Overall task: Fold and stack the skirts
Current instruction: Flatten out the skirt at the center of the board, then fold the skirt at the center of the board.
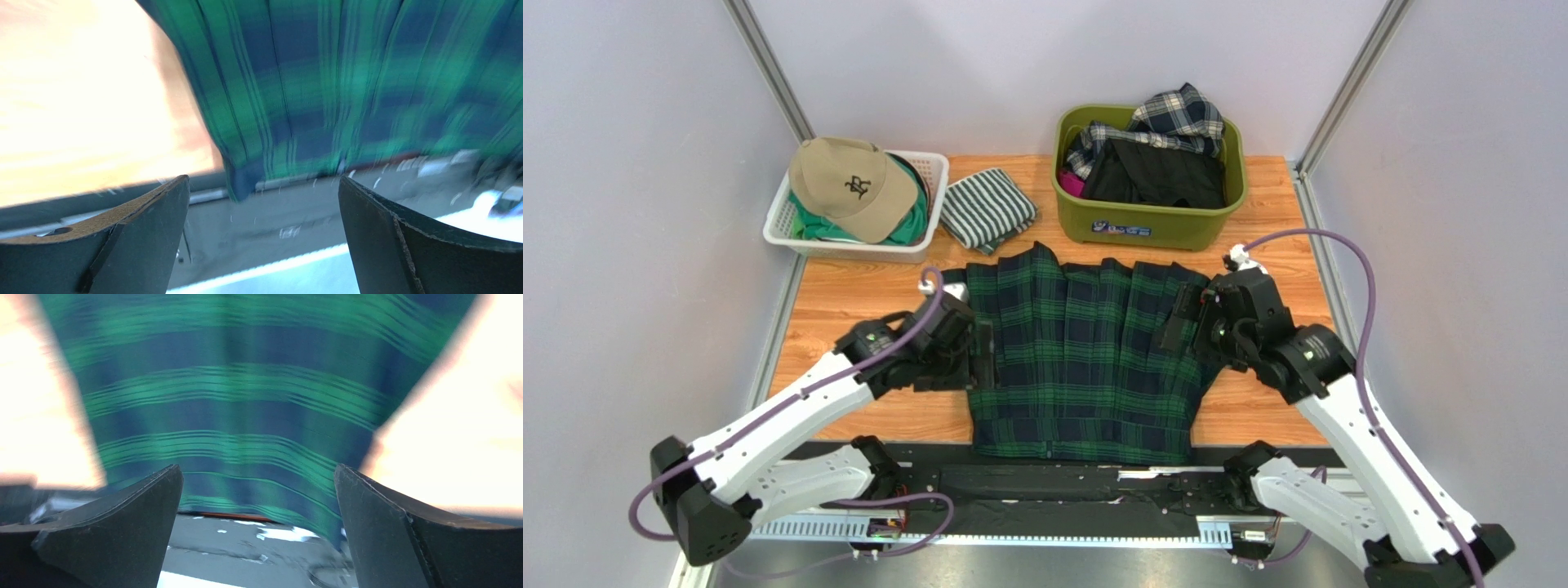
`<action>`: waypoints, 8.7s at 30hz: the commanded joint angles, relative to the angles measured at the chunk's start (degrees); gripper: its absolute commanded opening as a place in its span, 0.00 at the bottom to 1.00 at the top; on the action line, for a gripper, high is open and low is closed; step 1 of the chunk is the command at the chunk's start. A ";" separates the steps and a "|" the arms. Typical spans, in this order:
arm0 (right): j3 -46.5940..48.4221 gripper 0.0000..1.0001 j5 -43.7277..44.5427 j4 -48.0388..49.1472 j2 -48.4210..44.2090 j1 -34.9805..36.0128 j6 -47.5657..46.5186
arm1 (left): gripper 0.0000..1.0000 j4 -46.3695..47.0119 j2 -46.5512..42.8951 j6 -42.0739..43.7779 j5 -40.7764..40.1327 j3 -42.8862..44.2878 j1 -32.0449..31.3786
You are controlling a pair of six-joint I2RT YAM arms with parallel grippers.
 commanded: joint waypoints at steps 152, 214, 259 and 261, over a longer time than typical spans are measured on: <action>-15.22 0.00 10.97 21.18 -2.27 54.36 12.14 | 0.00 24.38 47.25 10.41 1.96 49.99 1.33; -17.32 0.95 -17.51 30.82 21.42 31.34 0.46 | 0.81 28.59 48.93 17.27 16.47 26.54 5.63; -12.76 0.96 -8.99 7.90 5.90 7.87 1.51 | 0.91 24.55 15.09 4.95 0.65 3.58 -1.14; -16.01 0.96 -9.16 9.66 6.60 6.30 2.47 | 0.91 24.29 18.95 5.92 1.08 6.12 -1.14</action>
